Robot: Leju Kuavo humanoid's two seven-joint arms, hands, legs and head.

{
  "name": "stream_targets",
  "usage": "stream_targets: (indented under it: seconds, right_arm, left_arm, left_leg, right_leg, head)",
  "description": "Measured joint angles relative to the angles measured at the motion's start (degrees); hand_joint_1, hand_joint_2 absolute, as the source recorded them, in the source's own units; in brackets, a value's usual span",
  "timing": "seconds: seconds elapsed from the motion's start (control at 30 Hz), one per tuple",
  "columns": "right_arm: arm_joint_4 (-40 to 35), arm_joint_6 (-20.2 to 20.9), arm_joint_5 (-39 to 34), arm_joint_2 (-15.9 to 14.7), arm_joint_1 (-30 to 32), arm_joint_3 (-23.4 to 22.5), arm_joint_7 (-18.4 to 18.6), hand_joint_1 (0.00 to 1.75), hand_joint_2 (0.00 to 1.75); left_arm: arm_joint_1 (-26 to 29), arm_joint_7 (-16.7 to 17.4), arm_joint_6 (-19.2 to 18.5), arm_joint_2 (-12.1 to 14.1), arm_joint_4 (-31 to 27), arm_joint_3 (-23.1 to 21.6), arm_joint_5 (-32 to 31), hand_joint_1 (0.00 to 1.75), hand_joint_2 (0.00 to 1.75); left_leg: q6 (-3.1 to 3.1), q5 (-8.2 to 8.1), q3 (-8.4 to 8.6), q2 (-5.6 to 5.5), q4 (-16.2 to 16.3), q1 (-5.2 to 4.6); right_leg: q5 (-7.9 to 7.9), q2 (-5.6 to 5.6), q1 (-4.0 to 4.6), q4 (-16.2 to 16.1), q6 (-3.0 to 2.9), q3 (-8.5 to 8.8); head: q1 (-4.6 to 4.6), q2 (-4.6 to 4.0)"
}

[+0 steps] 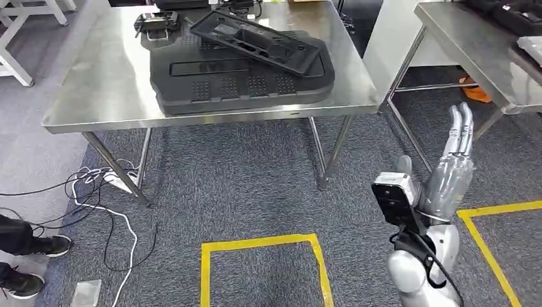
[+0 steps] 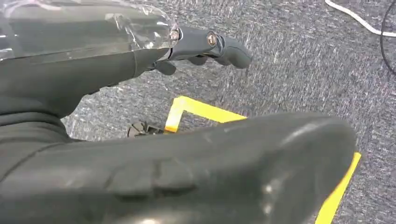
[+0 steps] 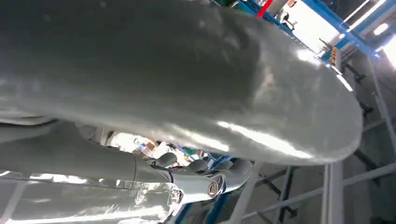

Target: Take the parts from the cabinet and place them on the table.

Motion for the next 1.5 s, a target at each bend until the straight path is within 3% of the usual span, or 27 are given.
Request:
stream_targets:
  seconds: [0.03, 0.1, 0.13, 0.17, 0.23, 0.3, 0.33, 0.37, 0.47, 0.5, 0.57, 0.63, 0.67, 0.73, 0.8, 0.83, 0.87, 0.97, 1.0, 1.07, 1.13, 1.17, 1.2, 1.27, 1.33, 1.47, 1.5]
  right_arm:
    - [0.0, 0.0, 0.2, 0.0, 0.0, 0.0, 0.1, 0.00, 0.00]
    - [0.0, 0.0, 0.5, 0.0, 0.0, 0.1, 0.2, 0.00, 0.00]
    - [0.0, 0.0, 0.8, 0.0, 0.1, 0.2, 0.4, 0.00, 0.00]
    - [0.0, 0.0, 1.1, 0.0, 0.2, 0.2, 0.6, 0.00, 0.00]
    - [0.0, 0.0, 1.5, 0.0, 0.3, 0.2, 0.7, 0.00, 0.00]
    - [0.0, 0.0, 1.7, 0.0, 0.2, 0.2, 0.9, 0.00, 0.00]
    - [0.0, 0.0, 1.9, 0.0, 0.2, 0.2, 1.0, 0.00, 0.00]
    - [-0.1, 0.0, 2.2, 0.0, 0.2, 0.3, 1.1, 0.00, 0.00]
    - [-0.3, 0.0, 2.6, 0.0, 0.3, 0.3, 1.3, 0.00, 0.00]
    - [-0.3, 0.0, 2.6, 0.0, 0.2, 0.3, 1.3, 0.00, 0.00]
    - [-0.4, 0.0, 2.6, 0.0, 0.2, 0.3, 1.3, 0.00, 0.00]
    - [-0.4, 0.0, 2.6, 0.1, 0.3, 0.3, 1.3, 0.00, 0.00]
    - [-0.4, 0.0, 2.6, 0.1, 0.3, 0.3, 1.3, 0.00, 0.00]
    - [-0.4, 0.0, 2.6, 0.1, 0.3, 0.3, 1.4, 0.00, 0.00]
    - [-0.4, 0.0, 2.6, 0.1, 0.3, 0.3, 1.4, 0.00, 0.00]
    - [-0.5, 0.0, 2.6, 0.1, 0.3, 0.3, 1.4, 0.00, 0.00]
    - [-0.5, 0.0, 2.6, 0.1, 0.2, 0.3, 1.6, 0.00, 0.00]
    - [-0.5, 0.0, 2.6, 0.2, 0.1, 0.3, 1.9, 0.00, 0.00]
    - [-0.5, 0.0, 2.6, 0.2, 0.1, 0.4, 2.4, 0.00, 0.00]
    - [-0.5, 0.0, 2.8, 0.0, -0.1, 0.5, 4.4, 0.00, 0.00]
    - [-0.4, 0.0, 3.0, -0.2, -0.1, 0.8, 7.1, 0.00, 0.00]
    - [-0.3, 0.0, 3.7, -0.4, -0.1, 1.0, 8.8, 0.00, 0.00]
    - [-0.2, 0.0, 4.4, -0.7, 0.0, 1.3, 10.8, 0.00, 1.75]
    - [0.0, 0.0, 5.7, -1.5, -0.1, 2.0, 13.3, 0.00, 1.75]
    - [0.1, 0.0, 7.5, -2.6, -0.2, 2.8, 16.6, 0.00, 1.75]
    - [1.3, 1.6, 8.1, -7.1, -0.3, 6.3, 31.8, 0.00, 1.75]
    - [1.9, 1.7, 7.7, -8.1, -0.4, 7.3, 34.2, 0.00, 1.75]
  left_arm:
    - [-0.1, 0.0, 0.0, 0.0, 0.0, 0.0, 0.0, 0.00, 0.00]
    - [0.0, 0.0, 0.0, 0.0, 0.0, 0.0, 0.0, 0.00, 0.00]
    - [0.1, 0.0, 0.0, 0.0, 0.0, 0.0, 0.0, 0.00, 0.00]
    - [0.1, 0.0, 0.0, 0.0, 0.0, 0.0, 0.0, 0.00, 0.00]
    - [0.1, 0.0, 0.0, 0.0, 0.0, 0.0, 0.0, 0.00, 0.00]
    - [0.0, 0.0, 0.0, 0.0, 0.0, 0.0, 0.0, 0.00, 0.00]
    - [0.0, 0.0, -0.1, -0.1, 0.0, 0.0, 0.0, 0.00, 0.00]
    - [0.0, 0.0, -0.1, -0.1, 0.0, 0.0, 0.0, 0.00, 0.00]
    - [0.0, 0.0, -0.1, -0.2, 0.0, 0.0, 0.0, 0.00, 0.00]
    - [-0.1, 0.0, -0.1, -0.2, 0.0, 0.0, 0.0, 0.00, 0.00]
    - [0.0, 0.0, -0.1, -0.2, 0.0, 0.0, 0.0, 0.00, 0.00]
    - [0.0, 0.0, -0.1, -0.2, 0.0, 0.0, 0.0, 0.00, 0.00]
    - [0.1, 0.0, -0.1, -0.2, 0.0, 0.0, 0.0, 0.00, 0.00]
    - [0.1, 0.0, -0.1, -0.2, 0.0, 0.0, 0.0, 0.00, 0.00]
    - [0.0, 0.0, -0.1, -0.2, 0.0, 0.0, 0.0, 0.00, 0.00]
    - [0.0, 0.0, -0.1, -0.2, 0.0, 0.0, 0.0, 0.00, 0.00]
    - [-0.1, 0.0, -0.1, -0.2, 0.0, 0.0, 0.0, 0.00, 0.00]
    - [0.1, 0.0, -0.1, -0.2, 0.0, 0.0, 0.0, 0.00, 0.00]
    - [0.0, 0.0, -0.1, -0.2, 0.0, 0.0, 0.0, 0.00, 0.00]
    - [-0.1, 0.0, -0.1, -0.2, 0.0, 0.0, 0.0, 0.00, 0.00]
    - [-0.1, 0.0, -0.2, -0.2, 0.0, 0.0, 0.0, 0.00, 0.00]
    - [0.0, 0.0, -0.2, -0.2, 0.0, 0.0, 0.0, 0.00, 0.00]
    - [0.0, 0.0, -0.2, -0.2, 0.0, 0.0, 0.0, 0.00, 0.00]
    - [0.0, 0.0, -0.3, -0.2, 0.0, 0.0, 0.0, 0.00, 0.00]
    - [0.0, 0.0, -0.3, -0.2, 0.0, 0.0, 0.0, 0.00, 0.00]
    - [-0.1, 0.1, -1.1, -0.3, 0.0, 0.0, 0.0, 0.00, 0.00]
    - [-0.1, 0.1, -1.2, -0.3, 0.0, 0.0, 0.0, 0.00, 0.00]
  left_leg:
    - [0.37, 0.24, -0.07, 0.14, -0.1, -0.06]
    - [0.98, 0.58, -0.62, 0.33, -0.1, -0.34]
    - [1.16, 0.70, -0.86, 0.43, -0.1, -0.56]
    - [1.29, 0.79, -1.07, 0.47, -0.1, -0.81]
    - [1.37, 0.91, -1.10, 0.47, -0.1, -1.15]
    - [1.33, 0.96, -0.98, 0.45, 0.0, -1.37]
    - [1.17, 1.04, -1.09, 0.49, 0.0, -1.45]
    - [0.95, 1.14, -1.38, 0.49, 0.3, -1.62]
    - [0.09, 1.64, -1.43, 0.60, 0.1, -1.36]
    - [-0.25, 0.99, -1.51, 0.45, 0.6, -1.47]
    - [-1.25, -3.21, -3.34, 0.22, 5.7, -1.15]
    - [-1.90, -7.90, -7.03, 0.23, 15.0, -0.62]
    - [-2.17, -8.66, -7.99, 0.24, 17.8, -0.42]
    - [-2.46, -6.56, -6.09, 0.27, 15.2, -0.03]
    - [-2.83, -1.71, -0.16, 0.27, 4.5, 0.43]
    - [-2.99, -1.68, 1.24, 0.18, 0.8, 0.70]
    - [-2.42, -1.33, 1.10, -0.14, 0.5, 0.19]
    - [-1.20, -0.83, 0.50, -0.14, 0.8, -0.16]
    - [-0.40, -0.28, 0.32, -0.02, 0.2, 0.18]
    - [0.40, 0.26, -0.27, 0.15, 0.2, 0.14]
    - [0.80, 0.75, -1.11, 0.26, 0.3, -0.15]
    - [0.90, 0.99, -1.51, 0.27, 0.3, -0.35]
    - [0.90, 1.22, -1.88, 0.27, 0.4, -0.52]
    - [0.86, 1.51, -2.24, 0.23, 0.5, -0.73]
    - [0.58, 1.76, -2.32, 0.20, 0.6, -0.78]
    - [-0.81, 2.69, -2.71, 0.25, 0.3, -0.65]
    - [-1.24, 2.99, -2.77, 0.16, 0.3, -1.07]
  right_leg:
    - [-1.35, -0.06, 0.03, 1.3, -0.02, -0.47]
    - [-6.77, -0.08, 0.22, 10.5, -0.02, -4.43]
    - [-8.51, -0.08, 0.30, 15.0, -0.03, -6.30]
    - [-8.95, -0.08, 0.39, 17.5, -0.12, -7.25]
    - [-5.81, -0.08, 0.60, 13.4, -0.73, -4.69]
    - [-1.13, -0.11, 1.13, 2.6, -1.95, 1.02]
    - [-1.71, -0.20, 1.50, -0.2, -2.47, 2.33]
    - [-1.25, -0.28, 1.60, -0.8, -2.25, 2.15]
    - [-0.72, -0.15, 1.85, -1.0, -2.68, 1.92]
    - [-0.09, -0.41, 1.03, -1.7, -2.86, 2.05]
    - [0.30, -0.58, 1.02, -1.8, -3.30, 1.65]
    - [0.48, -0.75, 1.00, -1.5, -3.37, 0.98]
    - [0.56, -0.79, 0.93, -1.3, -3.27, 0.64]
    - [0.68, -0.80, 0.69, -0.9, -3.08, 0.22]
    - [0.65, -0.77, 0.27, -0.3, -2.68, 0.05]
    - [0.56, -0.77, 0.31, 0.0, -2.23, -0.26]
    - [0.47, -0.58, 0.67, 0.7, -1.80, -0.57]
    - [1.28, -0.54, 0.29, 0.0, -0.58, -0.69]
    - [0.90, -0.53, 0.19, 0.2, -0.34, -0.89]
    - [-2.90, -0.50, 0.18, 4.2, -0.15, -2.41]
    - [-7.93, -0.43, 0.32, 13.4, -0.01, -6.00]
    - [-9.11, -0.43, 0.32, 16.8, 0.01, -7.15]
    - [-8.85, -0.43, 0.35, 17.5, -0.13, -7.02]
    - [-5.39, -0.43, 0.56, 11.1, -0.73, -2.81]
    - [-2.25, -0.43, 0.95, 0.2, -1.73, 3.26]
    - [-1.81, -0.34, 1.76, -0.8, -2.28, 3.04]
    - [-1.09, -0.39, 1.27, -1.5, -2.70, 2.91]
  head:
    - [0.22, 0.00]
    - [0.70, 0.00]
    - [0.89, 0.00]
    - [0.90, 0.00]
    - [0.94, 0.00]
    - [1.07, 0.00]
    - [1.00, 0.00]
    - [0.94, 0.00]
    - [0.92, 0.00]
    - [0.96, 0.00]
    - [0.31, 0.00]
    - [0.17, 0.00]
    - [0.15, 0.00]
    - [0.11, 0.00]
    - [0.09, 0.00]
    - [-0.13, 0.00]
    - [-0.31, 0.00]
    - [-0.11, 0.00]
    - [-0.11, 0.00]
    - [0.42, 0.00]
    - [0.88, 0.00]
    - [0.98, 0.00]
    - [0.98, 0.00]
    - [1.05, 0.00]
    - [1.18, 0.00]
    - [1.05, 0.00]
    - [1.07, 0.00]
